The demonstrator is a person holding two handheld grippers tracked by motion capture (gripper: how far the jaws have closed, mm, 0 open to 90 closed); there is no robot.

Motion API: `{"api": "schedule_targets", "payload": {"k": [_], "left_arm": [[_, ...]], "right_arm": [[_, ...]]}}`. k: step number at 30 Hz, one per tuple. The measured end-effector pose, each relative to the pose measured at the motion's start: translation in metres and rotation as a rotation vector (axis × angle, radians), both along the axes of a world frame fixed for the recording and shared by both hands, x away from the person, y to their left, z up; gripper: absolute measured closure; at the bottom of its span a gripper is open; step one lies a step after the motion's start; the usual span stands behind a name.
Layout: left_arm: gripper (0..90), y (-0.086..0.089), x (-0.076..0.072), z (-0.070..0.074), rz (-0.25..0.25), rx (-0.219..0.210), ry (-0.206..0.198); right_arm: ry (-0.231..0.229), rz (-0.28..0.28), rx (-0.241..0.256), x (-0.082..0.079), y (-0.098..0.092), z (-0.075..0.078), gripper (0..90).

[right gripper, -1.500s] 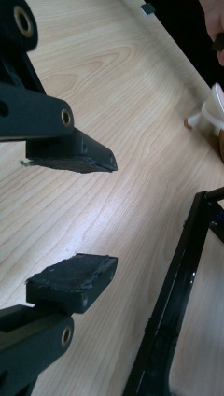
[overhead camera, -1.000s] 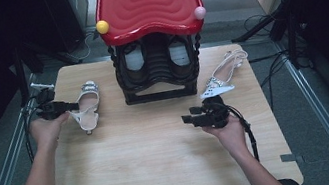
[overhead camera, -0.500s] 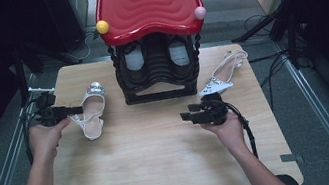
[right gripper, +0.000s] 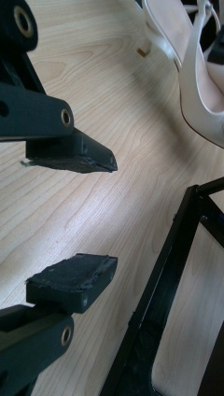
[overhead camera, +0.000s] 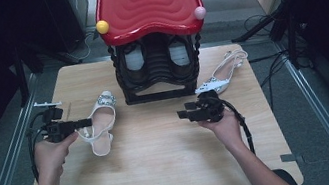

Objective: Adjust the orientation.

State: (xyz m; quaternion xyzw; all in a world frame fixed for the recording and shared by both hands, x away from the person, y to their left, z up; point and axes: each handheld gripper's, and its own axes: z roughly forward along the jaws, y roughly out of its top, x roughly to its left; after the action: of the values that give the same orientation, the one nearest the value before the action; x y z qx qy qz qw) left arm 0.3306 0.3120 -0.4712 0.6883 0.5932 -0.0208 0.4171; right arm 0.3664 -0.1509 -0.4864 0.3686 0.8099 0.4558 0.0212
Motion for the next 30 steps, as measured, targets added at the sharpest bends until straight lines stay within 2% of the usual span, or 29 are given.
{"api": "schedule_targets", "payload": {"k": [2,5,7,13,16,22,30], "left_arm": [[88.2,-0.005,-0.004,0.003,-0.014,0.014,-0.003],[88.2,-0.011,-0.011,0.004,-0.028,-0.001,-0.01],[88.2,-0.014,-0.015,0.004,-0.038,-0.026,-0.007],[88.2,-0.029,-0.024,0.004,-0.09,-0.049,-0.01],[88.2,-0.037,-0.024,0.002,-0.111,-0.062,-0.011],[88.1,-0.056,-0.022,0.001,-0.166,-0.063,-0.016],[88.1,-0.084,-0.016,-0.002,-0.238,-0.068,-0.014]], "right_arm": [[-0.001,-0.003,0.001,0.0,0.0,0.0,48.4],[-0.006,-0.002,0.001,0.0,0.0,0.001,48.4],[-0.006,-0.002,-0.004,0.0,0.0,0.001,48.4],[0.0,-0.01,-0.003,-0.002,-0.002,0.002,48.4],[-0.008,-0.01,-0.008,-0.002,-0.002,0.002,48.4],[-0.008,-0.005,-0.03,-0.006,-0.001,0.001,48.5],[-0.011,-0.011,-0.036,-0.013,-0.003,-0.001,48.4]]}}
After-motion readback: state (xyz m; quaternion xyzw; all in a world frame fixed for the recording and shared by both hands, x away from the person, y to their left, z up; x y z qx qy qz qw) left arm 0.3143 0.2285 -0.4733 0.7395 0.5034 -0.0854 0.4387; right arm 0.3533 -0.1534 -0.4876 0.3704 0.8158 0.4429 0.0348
